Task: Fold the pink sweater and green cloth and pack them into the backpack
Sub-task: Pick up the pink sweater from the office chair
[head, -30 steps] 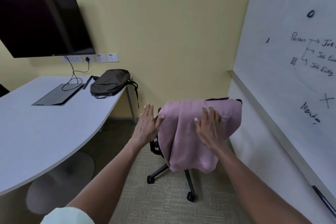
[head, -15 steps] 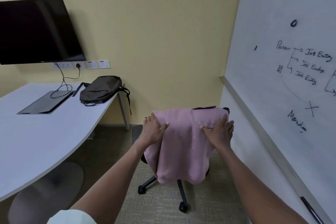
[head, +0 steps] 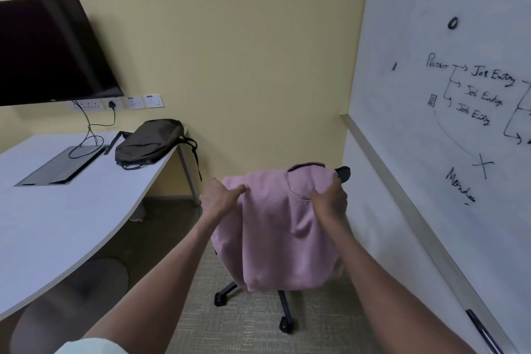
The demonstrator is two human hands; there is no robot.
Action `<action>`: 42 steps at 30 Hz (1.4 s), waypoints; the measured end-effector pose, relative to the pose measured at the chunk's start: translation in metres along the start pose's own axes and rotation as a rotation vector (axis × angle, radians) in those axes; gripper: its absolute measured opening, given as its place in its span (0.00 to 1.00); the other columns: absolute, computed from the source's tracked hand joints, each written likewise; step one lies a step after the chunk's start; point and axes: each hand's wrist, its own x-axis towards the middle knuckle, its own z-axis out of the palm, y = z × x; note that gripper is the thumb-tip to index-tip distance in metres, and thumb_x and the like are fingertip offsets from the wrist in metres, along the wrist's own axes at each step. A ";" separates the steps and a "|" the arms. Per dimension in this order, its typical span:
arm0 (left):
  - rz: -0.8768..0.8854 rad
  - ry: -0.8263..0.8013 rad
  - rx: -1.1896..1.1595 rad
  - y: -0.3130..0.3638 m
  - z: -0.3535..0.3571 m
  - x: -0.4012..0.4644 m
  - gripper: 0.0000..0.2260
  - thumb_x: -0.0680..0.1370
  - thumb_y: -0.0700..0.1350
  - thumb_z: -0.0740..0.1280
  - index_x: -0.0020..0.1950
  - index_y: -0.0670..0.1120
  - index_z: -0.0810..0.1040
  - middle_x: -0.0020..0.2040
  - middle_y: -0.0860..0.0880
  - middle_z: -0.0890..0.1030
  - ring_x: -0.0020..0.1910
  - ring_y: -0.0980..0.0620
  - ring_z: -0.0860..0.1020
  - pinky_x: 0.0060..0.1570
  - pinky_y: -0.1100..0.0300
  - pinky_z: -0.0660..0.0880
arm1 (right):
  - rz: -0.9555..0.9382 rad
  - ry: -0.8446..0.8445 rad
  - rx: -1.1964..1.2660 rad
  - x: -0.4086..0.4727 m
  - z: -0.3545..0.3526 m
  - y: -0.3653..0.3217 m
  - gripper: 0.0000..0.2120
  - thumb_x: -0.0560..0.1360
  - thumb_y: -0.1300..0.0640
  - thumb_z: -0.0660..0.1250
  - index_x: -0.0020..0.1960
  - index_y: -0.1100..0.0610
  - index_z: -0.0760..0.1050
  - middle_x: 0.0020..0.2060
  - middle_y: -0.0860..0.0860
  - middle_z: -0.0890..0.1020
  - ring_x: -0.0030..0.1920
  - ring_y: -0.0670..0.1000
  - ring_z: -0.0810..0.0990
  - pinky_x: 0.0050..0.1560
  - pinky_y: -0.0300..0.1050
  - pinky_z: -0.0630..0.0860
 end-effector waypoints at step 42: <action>0.040 -0.243 0.073 0.079 0.050 -0.058 0.39 0.66 0.64 0.65 0.72 0.48 0.63 0.71 0.33 0.64 0.70 0.33 0.65 0.68 0.44 0.65 | 0.353 -0.457 0.583 -0.001 0.041 -0.025 0.04 0.79 0.62 0.62 0.49 0.54 0.70 0.41 0.52 0.76 0.40 0.51 0.76 0.43 0.45 0.75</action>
